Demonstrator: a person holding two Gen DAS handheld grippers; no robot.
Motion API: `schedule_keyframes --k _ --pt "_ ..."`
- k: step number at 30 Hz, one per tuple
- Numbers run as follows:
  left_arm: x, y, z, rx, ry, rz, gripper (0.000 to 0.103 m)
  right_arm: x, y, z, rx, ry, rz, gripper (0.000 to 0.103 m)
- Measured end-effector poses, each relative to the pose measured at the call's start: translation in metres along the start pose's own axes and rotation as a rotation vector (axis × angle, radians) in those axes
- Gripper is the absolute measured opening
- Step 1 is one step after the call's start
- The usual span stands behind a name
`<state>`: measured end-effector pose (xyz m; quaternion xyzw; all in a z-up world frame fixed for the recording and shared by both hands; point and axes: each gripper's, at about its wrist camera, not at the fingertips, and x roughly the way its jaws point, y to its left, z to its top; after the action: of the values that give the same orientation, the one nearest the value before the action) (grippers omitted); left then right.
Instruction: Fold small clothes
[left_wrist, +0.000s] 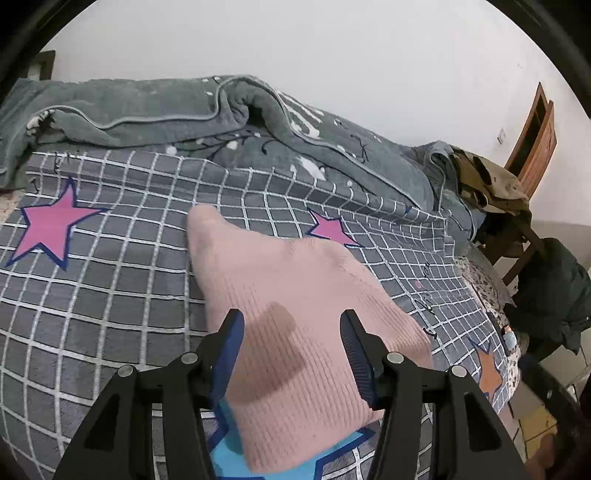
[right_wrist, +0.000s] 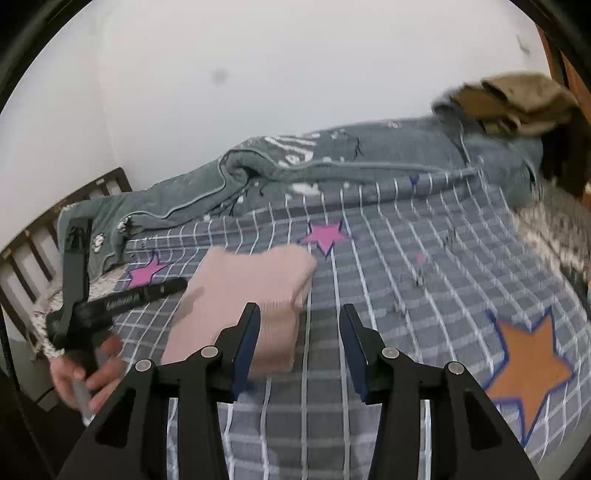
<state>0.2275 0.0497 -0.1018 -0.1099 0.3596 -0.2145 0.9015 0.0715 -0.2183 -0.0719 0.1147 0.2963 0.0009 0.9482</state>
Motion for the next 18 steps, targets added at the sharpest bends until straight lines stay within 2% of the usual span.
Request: schedule_keyframes --k 4,9,11,18 --pt "-0.012 0.001 -0.012 0.004 -0.028 0.023 0.053 -0.018 -0.001 -0.011 -0.021 0.004 -0.017 0.044" --pt "-0.017 0.002 -0.034 0.017 -0.039 0.092 0.053 -0.011 0.013 0.0 -0.069 0.003 0.03 0.044" --pt "-0.019 0.004 -0.04 0.017 -0.052 0.119 0.053 -0.001 0.019 0.004 -0.089 0.009 0.045 0.044" --pt "-0.001 0.017 -0.037 -0.035 -0.054 0.143 0.053 0.07 0.036 0.004 -0.185 0.053 0.068 0.044"
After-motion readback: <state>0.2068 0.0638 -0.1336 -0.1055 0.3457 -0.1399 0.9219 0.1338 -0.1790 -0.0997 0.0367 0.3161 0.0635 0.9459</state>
